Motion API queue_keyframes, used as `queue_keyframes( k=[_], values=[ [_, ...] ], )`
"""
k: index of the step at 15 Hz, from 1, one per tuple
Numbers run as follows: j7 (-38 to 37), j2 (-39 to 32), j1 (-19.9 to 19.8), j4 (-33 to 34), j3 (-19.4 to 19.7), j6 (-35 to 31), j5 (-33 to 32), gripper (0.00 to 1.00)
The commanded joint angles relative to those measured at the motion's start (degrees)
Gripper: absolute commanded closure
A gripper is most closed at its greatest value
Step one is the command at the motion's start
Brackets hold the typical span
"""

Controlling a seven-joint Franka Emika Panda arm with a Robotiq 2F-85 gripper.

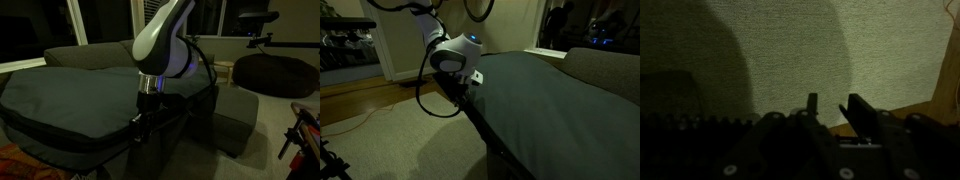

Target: Close the zip

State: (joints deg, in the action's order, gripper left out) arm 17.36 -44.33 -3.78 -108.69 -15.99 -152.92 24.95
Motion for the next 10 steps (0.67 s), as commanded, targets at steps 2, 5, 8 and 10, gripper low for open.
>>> queue_keyframes(
  k=[2,5,8,10],
  values=[
    [-1.4,1.13,-0.84,-1.78,-1.25,-2.96,-0.76,0.96],
    [-1.61,1.73,-0.94,-1.98,-1.31,-2.66,-0.87,0.64],
    [-1.39,2.09,-1.11,-2.22,-1.55,-3.06,-0.76,0.89],
    [-1.36,2.19,-1.32,-2.32,-1.75,-3.04,-0.55,0.99]
  ],
)
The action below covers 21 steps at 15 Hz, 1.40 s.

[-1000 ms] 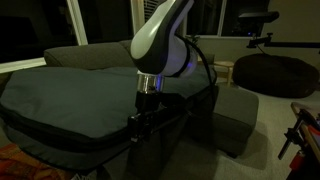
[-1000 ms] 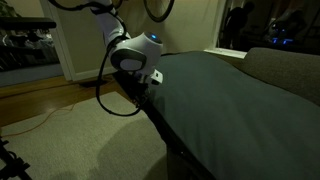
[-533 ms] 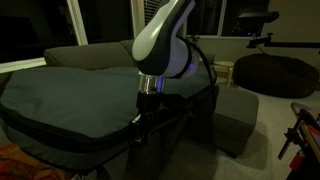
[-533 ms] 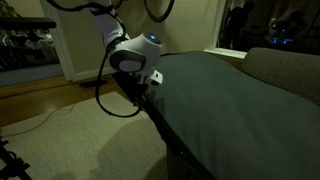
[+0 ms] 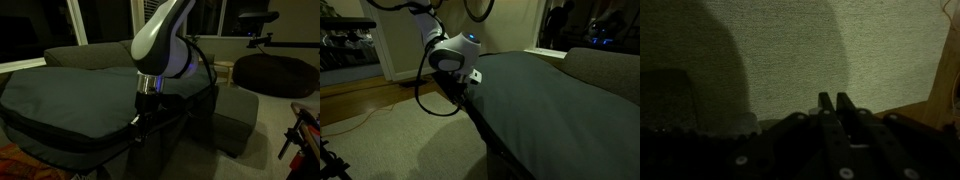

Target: Close the zip

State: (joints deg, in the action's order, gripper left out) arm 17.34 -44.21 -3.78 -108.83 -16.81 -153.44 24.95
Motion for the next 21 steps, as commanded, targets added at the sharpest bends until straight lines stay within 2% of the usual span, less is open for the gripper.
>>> queue_keyframes(
  k=[1,2,8,17,21],
  values=[
    [-1.36,2.1,-1.32,-2.23,-0.96,-2.57,-0.54,0.99],
    [-1.38,2.08,-1.35,-2.24,-0.96,-2.58,-0.53,0.96],
    [-1.4,2.99,-2.28,-3.53,0.31,-3.55,-0.93,0.96],
    [-0.21,10.26,-9.77,-10.99,2.18,-4.29,0.0,0.96],
    [-0.02,12.08,-11.74,-13.9,3.47,-4.32,0.05,0.96]
  ],
)
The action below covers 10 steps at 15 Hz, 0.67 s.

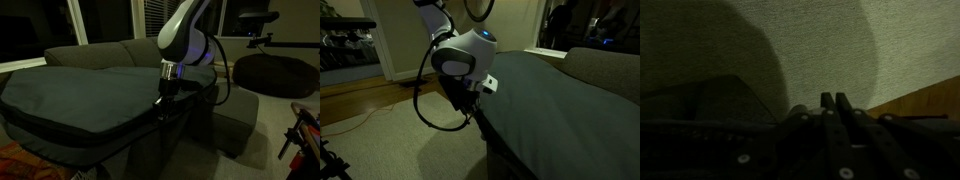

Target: Close the zip

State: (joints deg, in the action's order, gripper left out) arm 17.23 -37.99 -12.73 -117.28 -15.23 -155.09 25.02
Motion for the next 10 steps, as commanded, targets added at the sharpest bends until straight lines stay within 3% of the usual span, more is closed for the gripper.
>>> queue_keyframes(
  k=[1,10],
  values=[
    [0.12,6.07,-3.16,-5.91,2.07,-2.7,0.05,0.96],
    [0.65,6.79,-5.06,-8.22,2.61,-3.94,0.87,0.96]
  ],
)
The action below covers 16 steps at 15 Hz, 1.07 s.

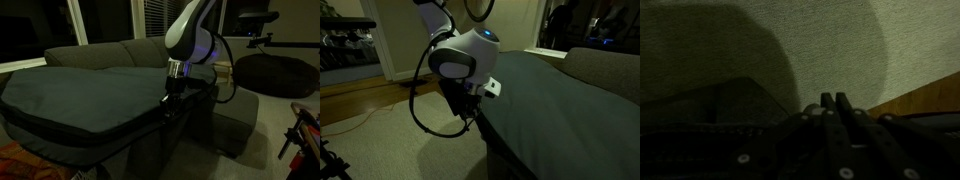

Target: Close the zip

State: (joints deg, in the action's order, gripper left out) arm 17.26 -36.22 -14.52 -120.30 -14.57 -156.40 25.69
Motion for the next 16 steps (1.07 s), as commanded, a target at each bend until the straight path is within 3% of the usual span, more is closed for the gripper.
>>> queue_keyframes(
  k=[1,11,16],
  values=[
    [0.76,5.08,-3.48,-5.37,1.94,-2.71,0.38,0.96],
    [2.56,6.51,-7.38,-8.35,3.21,-2.64,2.24,0.96],
    [2.58,5.85,-7.33,-7.64,3.4,-2.42,2.2,0.96]
  ],
)
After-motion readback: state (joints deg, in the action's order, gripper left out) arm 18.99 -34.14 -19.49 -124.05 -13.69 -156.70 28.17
